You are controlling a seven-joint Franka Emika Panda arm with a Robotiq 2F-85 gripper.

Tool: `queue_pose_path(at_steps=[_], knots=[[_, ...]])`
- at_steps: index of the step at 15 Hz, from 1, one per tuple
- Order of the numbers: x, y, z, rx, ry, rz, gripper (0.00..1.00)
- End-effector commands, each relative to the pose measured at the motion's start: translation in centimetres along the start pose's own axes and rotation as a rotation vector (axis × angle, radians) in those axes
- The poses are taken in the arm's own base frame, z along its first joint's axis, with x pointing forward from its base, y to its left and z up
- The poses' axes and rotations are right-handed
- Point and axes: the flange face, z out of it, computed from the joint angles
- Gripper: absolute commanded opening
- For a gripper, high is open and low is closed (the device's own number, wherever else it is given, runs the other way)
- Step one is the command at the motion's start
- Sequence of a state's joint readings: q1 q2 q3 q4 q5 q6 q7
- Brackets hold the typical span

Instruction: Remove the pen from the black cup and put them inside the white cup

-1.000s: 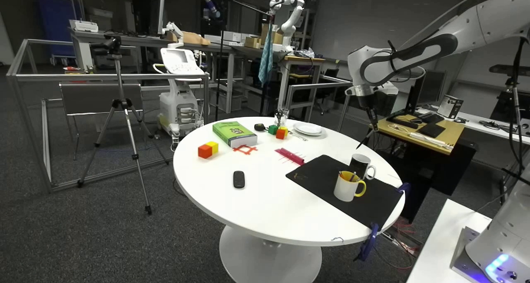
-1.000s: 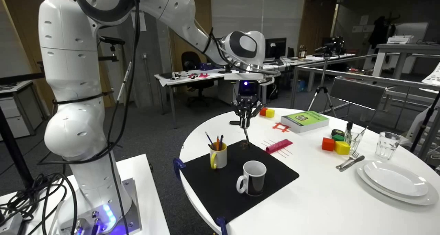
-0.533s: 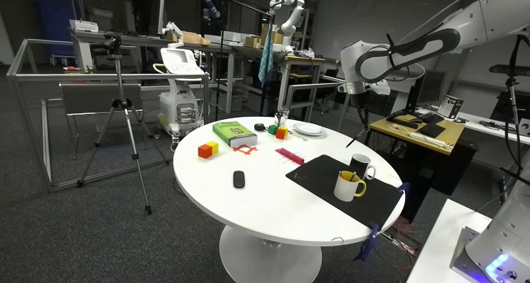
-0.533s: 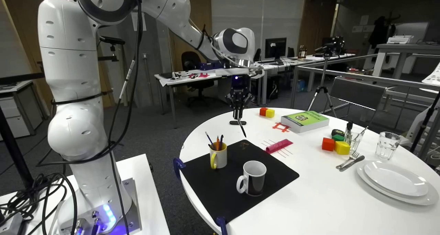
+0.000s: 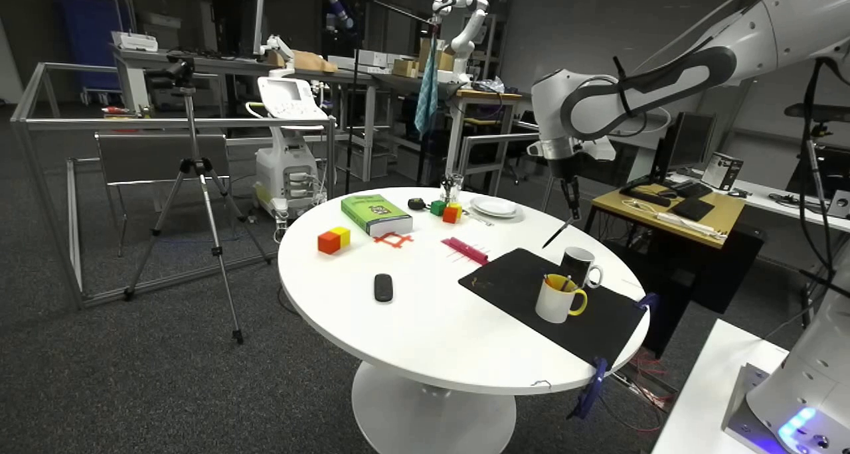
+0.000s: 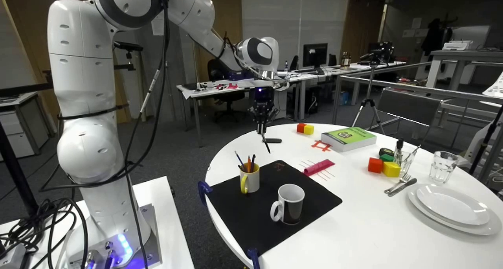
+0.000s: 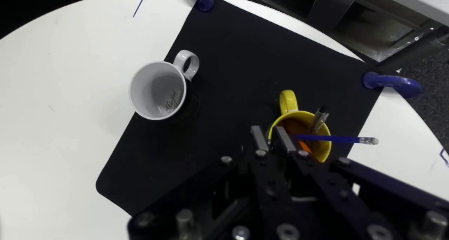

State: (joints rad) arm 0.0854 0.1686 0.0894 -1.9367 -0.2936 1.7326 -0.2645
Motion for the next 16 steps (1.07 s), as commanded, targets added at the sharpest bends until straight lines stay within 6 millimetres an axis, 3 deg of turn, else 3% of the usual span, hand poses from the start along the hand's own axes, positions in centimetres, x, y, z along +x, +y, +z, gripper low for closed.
queue_pose_path(at_steps=[1,7,16], knots=[[0.5,-1.4,-0.5,0.056,-0.017,0.009,0.03],[0.4,-2.8,0.3,0.117,-0.081,0.011,0.03],[0.2,-2.8,1.7,0.136,-0.186,0.019,0.03]])
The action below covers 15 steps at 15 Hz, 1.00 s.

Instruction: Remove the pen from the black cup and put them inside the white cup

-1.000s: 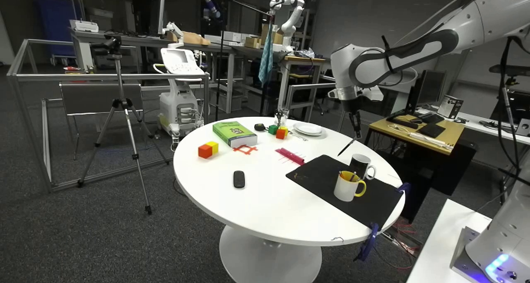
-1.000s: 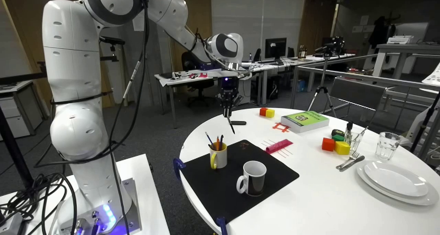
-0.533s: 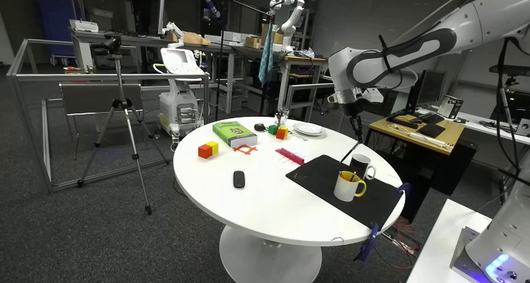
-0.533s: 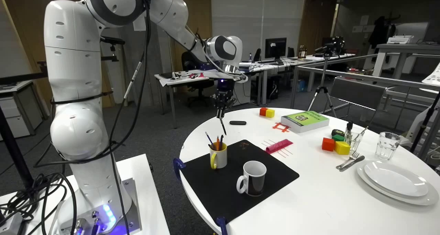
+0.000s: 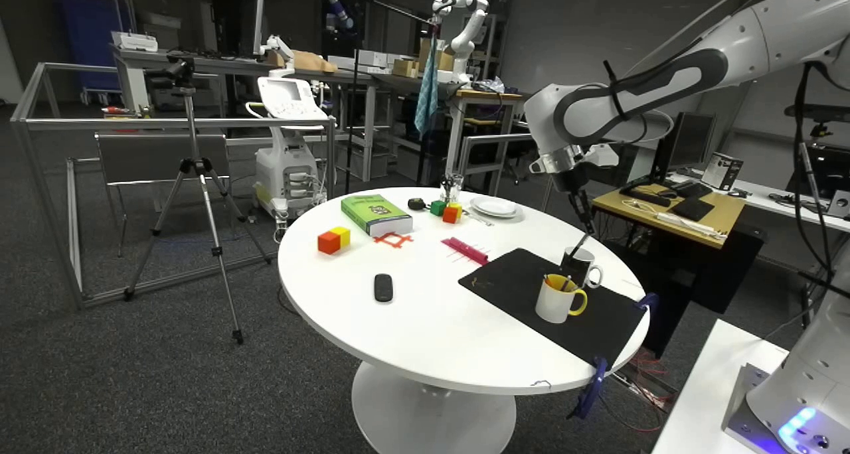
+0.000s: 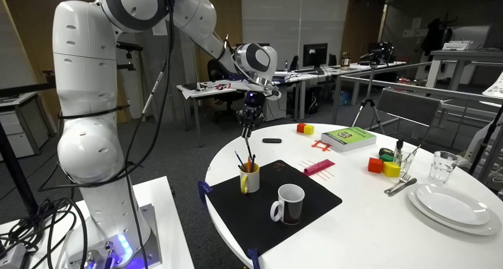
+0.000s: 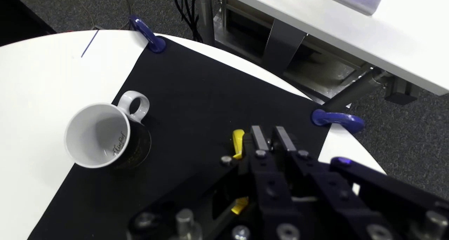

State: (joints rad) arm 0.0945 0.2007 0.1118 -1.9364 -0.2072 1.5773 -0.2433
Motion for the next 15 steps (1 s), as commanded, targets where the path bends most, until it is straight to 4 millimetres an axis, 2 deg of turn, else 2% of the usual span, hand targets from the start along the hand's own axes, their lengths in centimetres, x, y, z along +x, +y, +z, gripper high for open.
queue_pose_path(at_steps=[1,15], knots=[[0.5,0.4,-0.3,0.017,-0.032,0.035,0.03],[4.5,3.1,2.4,0.105,-0.065,0.056,0.03]])
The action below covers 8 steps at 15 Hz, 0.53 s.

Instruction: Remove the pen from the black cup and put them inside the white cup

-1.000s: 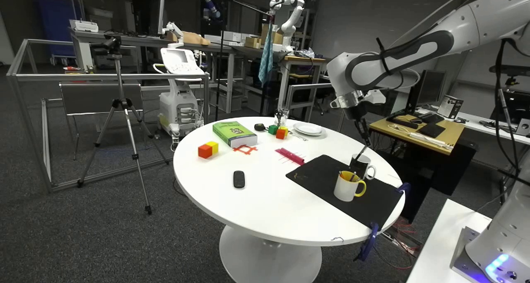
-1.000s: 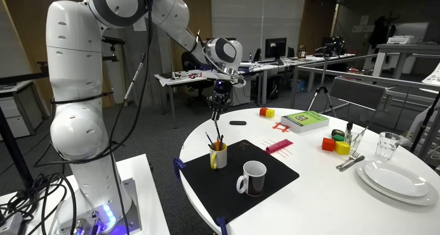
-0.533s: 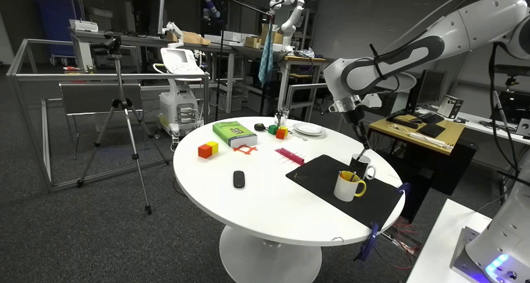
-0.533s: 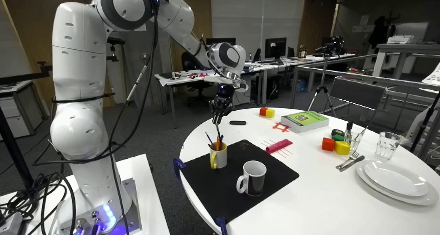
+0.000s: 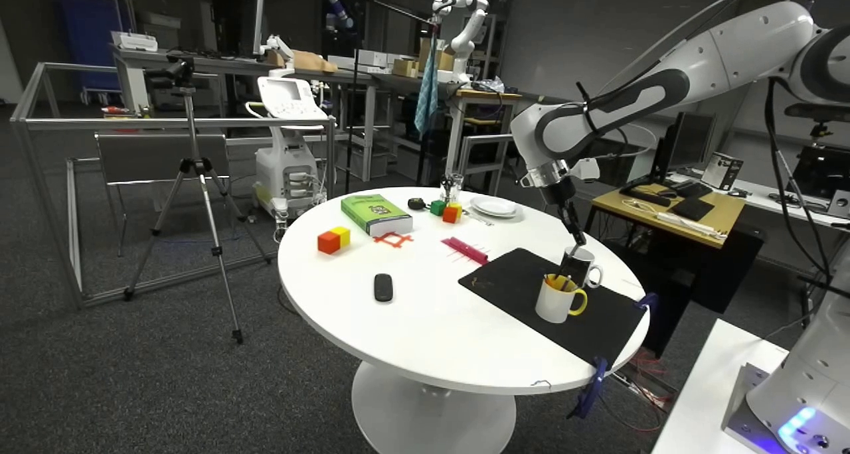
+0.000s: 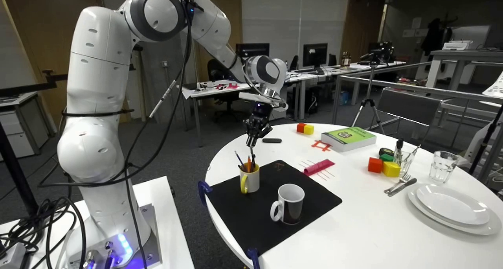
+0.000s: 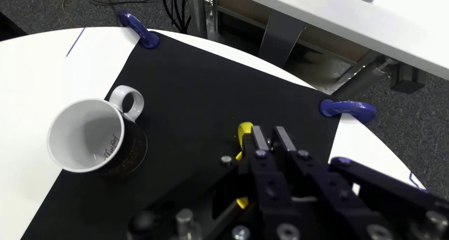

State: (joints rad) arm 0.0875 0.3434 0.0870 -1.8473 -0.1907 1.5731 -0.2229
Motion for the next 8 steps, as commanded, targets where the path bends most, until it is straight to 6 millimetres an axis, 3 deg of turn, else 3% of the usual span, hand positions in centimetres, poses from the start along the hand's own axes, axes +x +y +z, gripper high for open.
queue_pose_path(at_steps=[1,8], knots=[[0.9,1.0,-0.4,0.062,-0.016,0.023,0.03],[2.6,2.1,0.7,0.106,-0.039,0.036,0.03]])
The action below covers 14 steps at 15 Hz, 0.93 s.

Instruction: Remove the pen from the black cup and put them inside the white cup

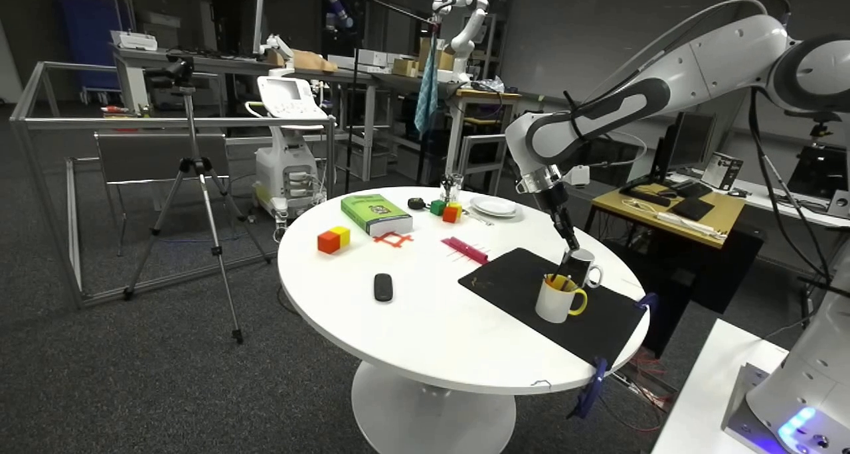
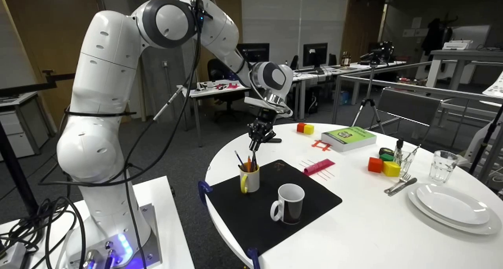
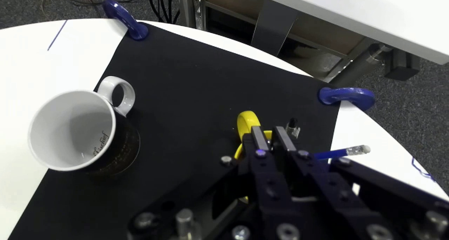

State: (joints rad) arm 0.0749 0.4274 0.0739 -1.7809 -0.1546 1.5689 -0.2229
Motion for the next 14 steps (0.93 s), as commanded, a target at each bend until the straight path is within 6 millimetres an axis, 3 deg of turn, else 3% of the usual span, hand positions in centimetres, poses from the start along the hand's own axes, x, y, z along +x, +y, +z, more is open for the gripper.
queue_pose_path(at_steps=[1,14], knots=[[0.5,0.6,-0.5,0.058,-0.029,0.017,0.03],[2.1,1.6,1.1,0.118,-0.108,0.041,0.03]])
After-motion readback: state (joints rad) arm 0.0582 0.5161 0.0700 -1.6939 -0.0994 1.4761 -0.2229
